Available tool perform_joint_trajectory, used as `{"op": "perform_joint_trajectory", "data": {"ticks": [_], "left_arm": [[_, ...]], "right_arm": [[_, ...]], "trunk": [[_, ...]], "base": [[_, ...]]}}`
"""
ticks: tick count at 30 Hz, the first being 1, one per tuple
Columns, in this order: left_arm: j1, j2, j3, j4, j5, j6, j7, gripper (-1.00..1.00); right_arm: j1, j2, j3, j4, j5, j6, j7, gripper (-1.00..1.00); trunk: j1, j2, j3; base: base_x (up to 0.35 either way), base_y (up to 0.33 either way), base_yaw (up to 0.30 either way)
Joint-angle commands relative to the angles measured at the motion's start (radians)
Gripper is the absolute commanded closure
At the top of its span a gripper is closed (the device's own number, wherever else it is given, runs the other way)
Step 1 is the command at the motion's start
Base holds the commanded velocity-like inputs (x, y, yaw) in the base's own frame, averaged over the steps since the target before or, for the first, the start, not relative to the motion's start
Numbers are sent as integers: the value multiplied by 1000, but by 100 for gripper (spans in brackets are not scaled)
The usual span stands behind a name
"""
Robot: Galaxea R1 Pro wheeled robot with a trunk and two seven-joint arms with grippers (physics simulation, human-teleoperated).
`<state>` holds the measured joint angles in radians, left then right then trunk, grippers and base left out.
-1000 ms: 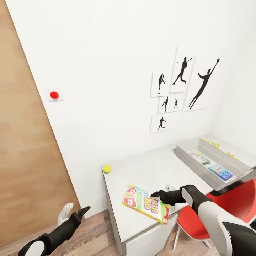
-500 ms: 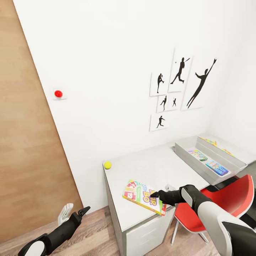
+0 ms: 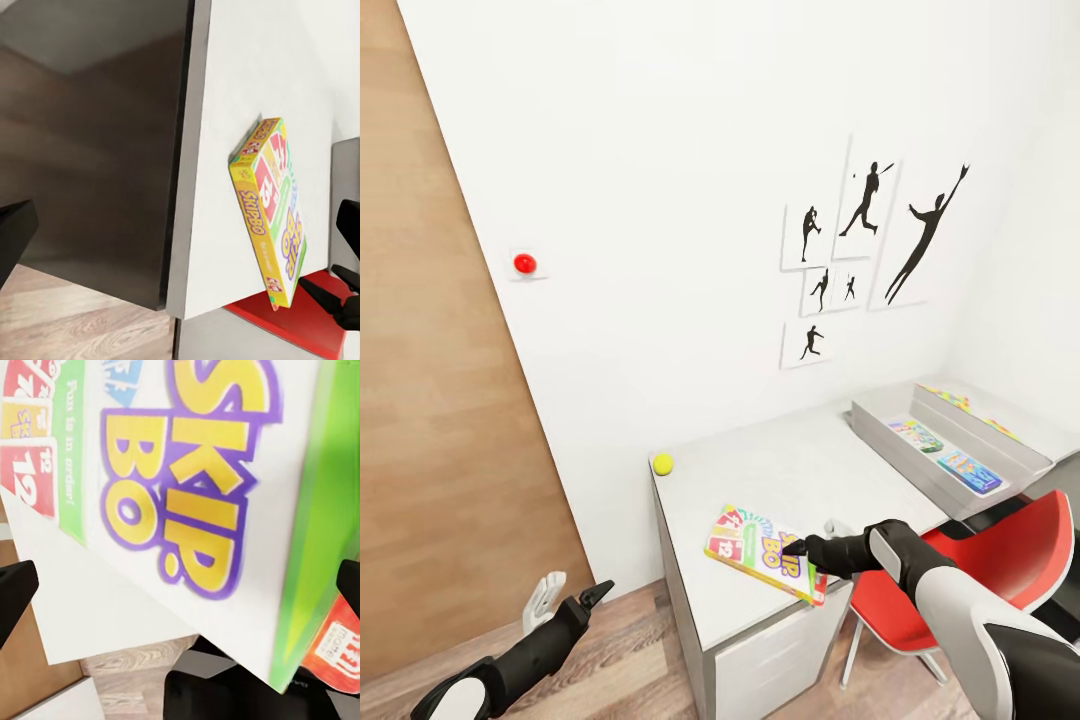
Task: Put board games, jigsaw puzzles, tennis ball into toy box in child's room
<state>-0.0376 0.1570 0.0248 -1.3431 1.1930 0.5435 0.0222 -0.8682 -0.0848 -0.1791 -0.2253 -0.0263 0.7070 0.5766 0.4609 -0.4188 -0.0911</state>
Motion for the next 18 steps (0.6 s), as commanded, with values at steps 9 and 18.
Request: {"op": "perform_joint_trajectory", "data": {"ticks": [9, 18], "left_arm": [[-1, 0, 1, -1, 8, 6, 1, -100], [0, 0, 1, -2, 7, 6, -3, -100]], "right_arm": [[-9, -10, -4, -4, -2, -4, 2, -100], [-13, -13, -5, -5, -1, -8, 4, -100]], "trunk": [[1, -2, -2], [1, -2, -2]], "base": [[-1, 0, 0], [37, 0, 0]]}}
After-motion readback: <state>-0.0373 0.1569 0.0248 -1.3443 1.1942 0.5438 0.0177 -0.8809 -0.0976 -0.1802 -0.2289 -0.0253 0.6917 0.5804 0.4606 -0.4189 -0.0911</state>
